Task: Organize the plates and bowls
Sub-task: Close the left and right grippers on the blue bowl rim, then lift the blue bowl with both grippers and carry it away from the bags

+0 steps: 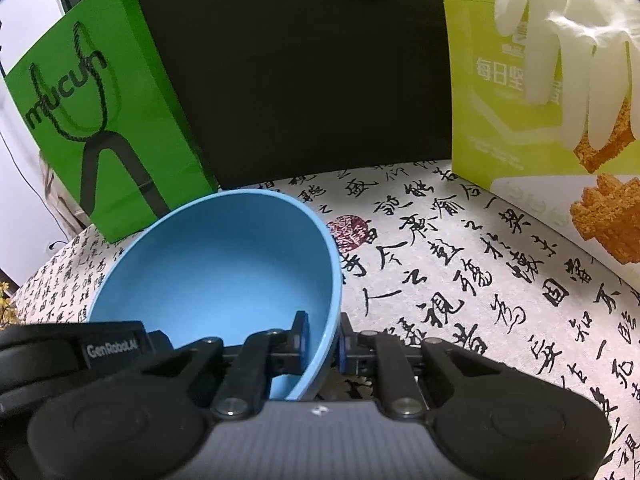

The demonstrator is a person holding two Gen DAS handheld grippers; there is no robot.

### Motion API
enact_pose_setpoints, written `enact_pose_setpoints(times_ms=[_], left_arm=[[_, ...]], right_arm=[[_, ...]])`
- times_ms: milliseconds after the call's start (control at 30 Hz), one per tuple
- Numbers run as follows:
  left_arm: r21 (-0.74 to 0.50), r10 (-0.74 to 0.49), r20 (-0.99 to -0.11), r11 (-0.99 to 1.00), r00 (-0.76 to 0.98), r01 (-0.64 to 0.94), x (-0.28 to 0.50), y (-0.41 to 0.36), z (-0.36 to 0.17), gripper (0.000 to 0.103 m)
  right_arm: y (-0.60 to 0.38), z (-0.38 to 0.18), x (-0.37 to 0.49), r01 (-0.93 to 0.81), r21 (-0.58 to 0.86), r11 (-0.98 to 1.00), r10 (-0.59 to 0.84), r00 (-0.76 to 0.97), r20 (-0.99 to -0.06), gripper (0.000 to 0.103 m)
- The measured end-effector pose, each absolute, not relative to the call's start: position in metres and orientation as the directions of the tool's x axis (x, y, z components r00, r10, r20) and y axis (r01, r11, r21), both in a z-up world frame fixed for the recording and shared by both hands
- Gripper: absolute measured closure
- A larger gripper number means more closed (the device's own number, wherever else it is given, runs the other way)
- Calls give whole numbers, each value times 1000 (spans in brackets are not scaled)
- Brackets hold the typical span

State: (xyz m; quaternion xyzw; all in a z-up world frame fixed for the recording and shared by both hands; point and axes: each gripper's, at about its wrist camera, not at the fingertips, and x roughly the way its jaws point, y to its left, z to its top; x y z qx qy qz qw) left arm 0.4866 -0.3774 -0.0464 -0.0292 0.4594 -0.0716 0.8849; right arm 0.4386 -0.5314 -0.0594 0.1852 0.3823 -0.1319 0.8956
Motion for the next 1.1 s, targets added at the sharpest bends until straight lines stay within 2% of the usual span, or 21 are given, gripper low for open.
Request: enact_pose_setpoints(times_ms=[767,1100], left_arm=[[-97,-138,-769,990,624,99,468,-352,-10,87],[-87,-135,-763,990,631,107,454,-341,3,87]], right_arm=[[-520,-43,427,305,356,883,32,717,-696,90],[-505,-23,408,278,330,902,15,744,-668,90]])
